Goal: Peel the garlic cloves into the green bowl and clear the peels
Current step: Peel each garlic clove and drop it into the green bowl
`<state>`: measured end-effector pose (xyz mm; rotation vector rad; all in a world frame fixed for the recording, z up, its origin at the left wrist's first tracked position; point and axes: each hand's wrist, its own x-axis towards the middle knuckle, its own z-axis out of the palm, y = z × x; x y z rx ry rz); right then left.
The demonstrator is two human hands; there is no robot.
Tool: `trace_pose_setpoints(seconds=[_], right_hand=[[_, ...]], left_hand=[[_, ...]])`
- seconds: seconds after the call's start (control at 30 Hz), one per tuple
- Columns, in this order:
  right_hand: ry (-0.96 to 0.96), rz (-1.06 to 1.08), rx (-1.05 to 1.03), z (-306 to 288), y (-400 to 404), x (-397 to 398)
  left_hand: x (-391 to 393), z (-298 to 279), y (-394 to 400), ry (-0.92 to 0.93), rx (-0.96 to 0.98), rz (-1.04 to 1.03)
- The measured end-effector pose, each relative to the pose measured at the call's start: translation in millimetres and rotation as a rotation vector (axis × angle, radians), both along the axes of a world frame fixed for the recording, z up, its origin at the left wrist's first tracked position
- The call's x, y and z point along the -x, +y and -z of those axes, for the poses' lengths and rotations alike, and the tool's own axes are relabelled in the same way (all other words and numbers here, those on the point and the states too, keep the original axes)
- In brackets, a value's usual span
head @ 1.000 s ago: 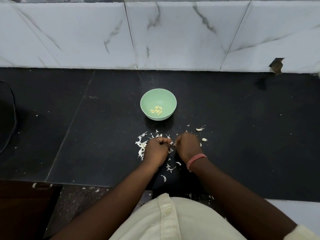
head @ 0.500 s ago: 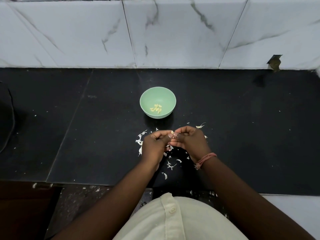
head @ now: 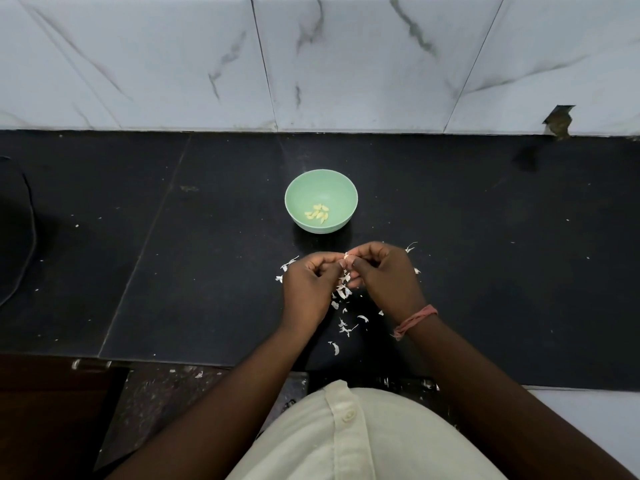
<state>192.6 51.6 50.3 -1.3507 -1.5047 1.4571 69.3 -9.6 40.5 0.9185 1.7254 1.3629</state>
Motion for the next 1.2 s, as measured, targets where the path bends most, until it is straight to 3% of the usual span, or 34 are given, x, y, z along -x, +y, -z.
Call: trace_pose_setpoints(seconds=[0.23,0.37,0.73,0.97,1.2], right_hand=[[-0.247,-0.055,-0.283,6,1,-5],[-0.319,-0.127,-0.399,5,2,-8],[-0.092,-0.158,-0.113,-3,2,-7],[0.15,-0.092,0.165,2,1,-7],[0.142,-0.079,0.132,2,-1,-2]], left_hand=[[5,0,3,0.252,0.011,0.077],[5,-6,3,0.307,0.013,0.134],[12,-11,-1,0.307,0.037,0.178],[15,-18,2,0.152,0.052,0.173],[9,-15,4,-0.403,0.05,0.008]])
